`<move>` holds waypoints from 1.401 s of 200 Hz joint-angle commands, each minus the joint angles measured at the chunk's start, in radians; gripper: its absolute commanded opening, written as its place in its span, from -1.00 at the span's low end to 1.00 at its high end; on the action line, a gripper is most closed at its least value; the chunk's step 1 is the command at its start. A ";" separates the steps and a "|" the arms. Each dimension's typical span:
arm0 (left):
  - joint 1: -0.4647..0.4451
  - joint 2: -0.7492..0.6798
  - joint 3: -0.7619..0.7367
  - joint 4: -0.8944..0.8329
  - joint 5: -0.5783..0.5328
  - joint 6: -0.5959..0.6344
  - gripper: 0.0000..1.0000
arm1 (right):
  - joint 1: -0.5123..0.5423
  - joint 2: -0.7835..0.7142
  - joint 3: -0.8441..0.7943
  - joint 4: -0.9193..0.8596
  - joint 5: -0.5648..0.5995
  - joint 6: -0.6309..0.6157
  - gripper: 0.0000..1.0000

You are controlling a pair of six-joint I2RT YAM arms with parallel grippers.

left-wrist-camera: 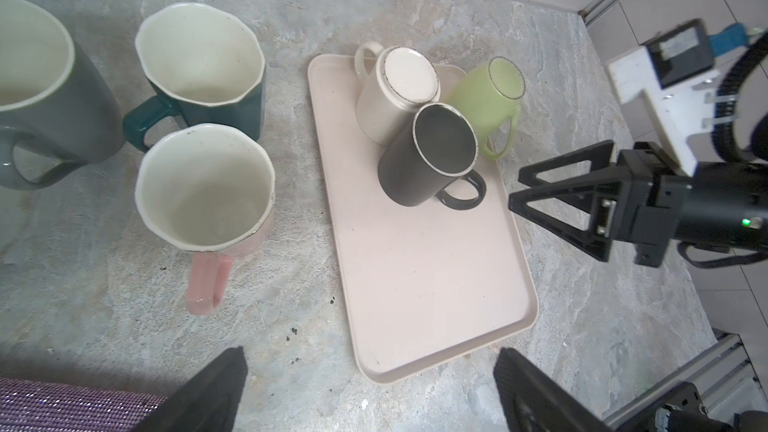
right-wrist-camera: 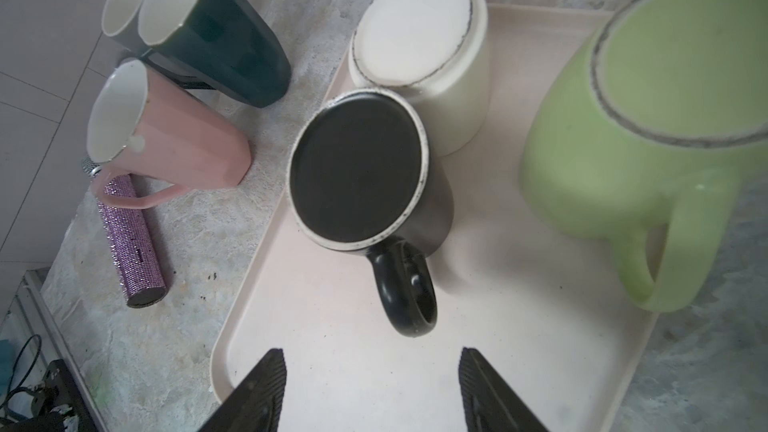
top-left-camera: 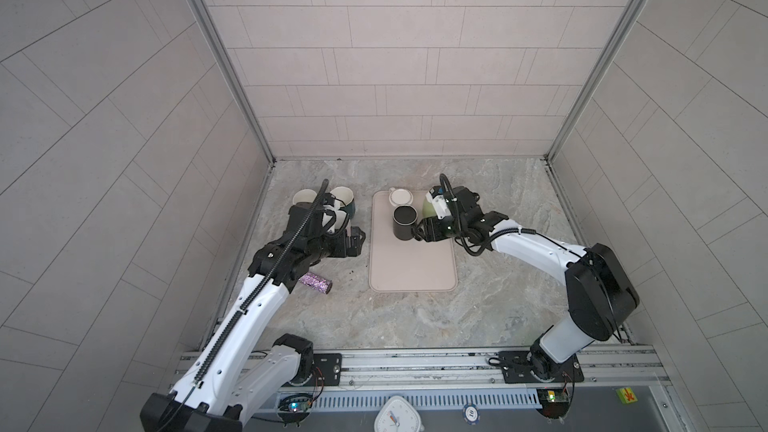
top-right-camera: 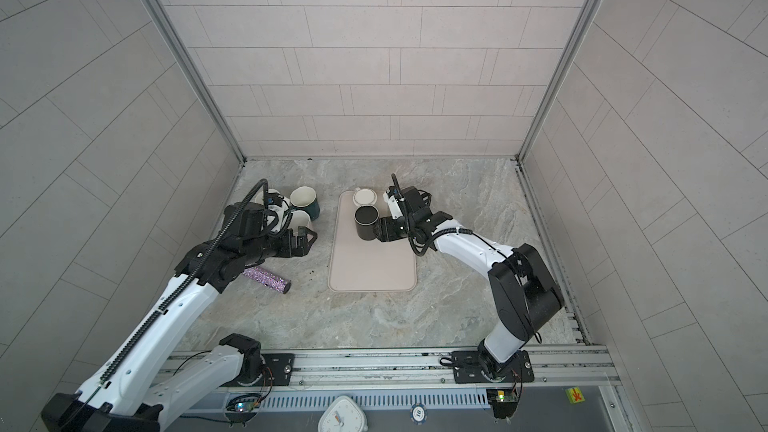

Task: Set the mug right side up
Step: 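Pull the right gripper back while the left gripper reaches over the black mug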

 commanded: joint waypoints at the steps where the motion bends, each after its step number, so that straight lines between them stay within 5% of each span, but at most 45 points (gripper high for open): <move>1: -0.021 0.008 0.026 -0.019 -0.002 -0.006 1.00 | 0.000 0.061 0.026 0.020 -0.011 0.003 0.35; 155: -0.071 0.099 0.083 -0.012 -0.092 0.010 1.00 | 0.111 0.067 -0.069 0.193 -0.130 0.209 0.29; 215: -0.215 0.224 0.116 0.082 -0.147 -0.026 1.00 | -0.001 -0.325 -0.242 0.109 -0.100 0.183 0.54; 250: -0.307 0.333 0.161 0.122 -0.222 -0.086 0.93 | -0.029 -0.623 -0.377 -0.029 0.092 0.126 0.57; 280: -0.380 0.419 0.190 0.156 -0.305 -0.134 0.82 | -0.034 -0.793 -0.453 -0.122 0.147 0.109 0.63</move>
